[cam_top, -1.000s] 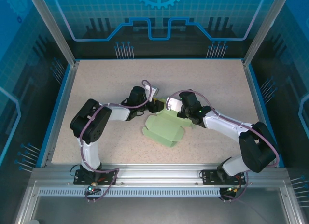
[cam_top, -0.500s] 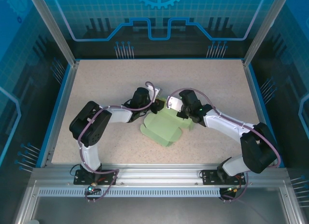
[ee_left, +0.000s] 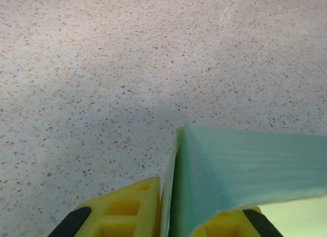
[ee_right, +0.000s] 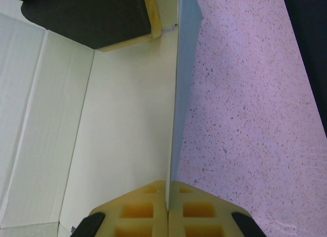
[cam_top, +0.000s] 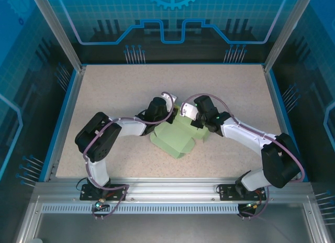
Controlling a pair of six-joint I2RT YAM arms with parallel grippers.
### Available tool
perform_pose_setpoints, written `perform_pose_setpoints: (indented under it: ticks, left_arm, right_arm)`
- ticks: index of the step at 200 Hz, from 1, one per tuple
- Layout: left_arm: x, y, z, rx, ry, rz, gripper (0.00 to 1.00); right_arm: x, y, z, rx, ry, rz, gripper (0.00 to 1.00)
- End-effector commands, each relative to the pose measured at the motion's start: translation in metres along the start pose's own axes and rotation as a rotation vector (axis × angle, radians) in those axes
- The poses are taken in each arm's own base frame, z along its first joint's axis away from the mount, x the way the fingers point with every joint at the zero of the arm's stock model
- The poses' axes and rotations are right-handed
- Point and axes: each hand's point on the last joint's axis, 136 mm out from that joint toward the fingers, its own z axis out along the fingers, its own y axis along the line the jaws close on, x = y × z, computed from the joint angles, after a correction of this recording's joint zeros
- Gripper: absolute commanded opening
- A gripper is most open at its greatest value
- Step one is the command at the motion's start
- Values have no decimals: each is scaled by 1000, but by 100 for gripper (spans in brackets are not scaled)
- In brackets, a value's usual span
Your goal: Fold the paper box
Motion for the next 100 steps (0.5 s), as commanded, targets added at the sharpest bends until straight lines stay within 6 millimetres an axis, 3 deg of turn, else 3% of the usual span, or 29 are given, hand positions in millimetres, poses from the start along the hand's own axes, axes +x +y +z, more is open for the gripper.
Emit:
perform_pose_setpoints:
  ticks: [1,63,100]
  left_arm:
    - [-8,58,-11,-280,-28,-10,13]
    - [-12,67,-14,-421,-41,44,8]
    - [-17,47,-12,-301,-65,34,11]
  right_arm:
    - [-7,26,-15,-130,-30,-18,0]
    - [-11,30,-18,-163,-57,7,0]
    - [-9,21,-17,-127,-54,33,0]
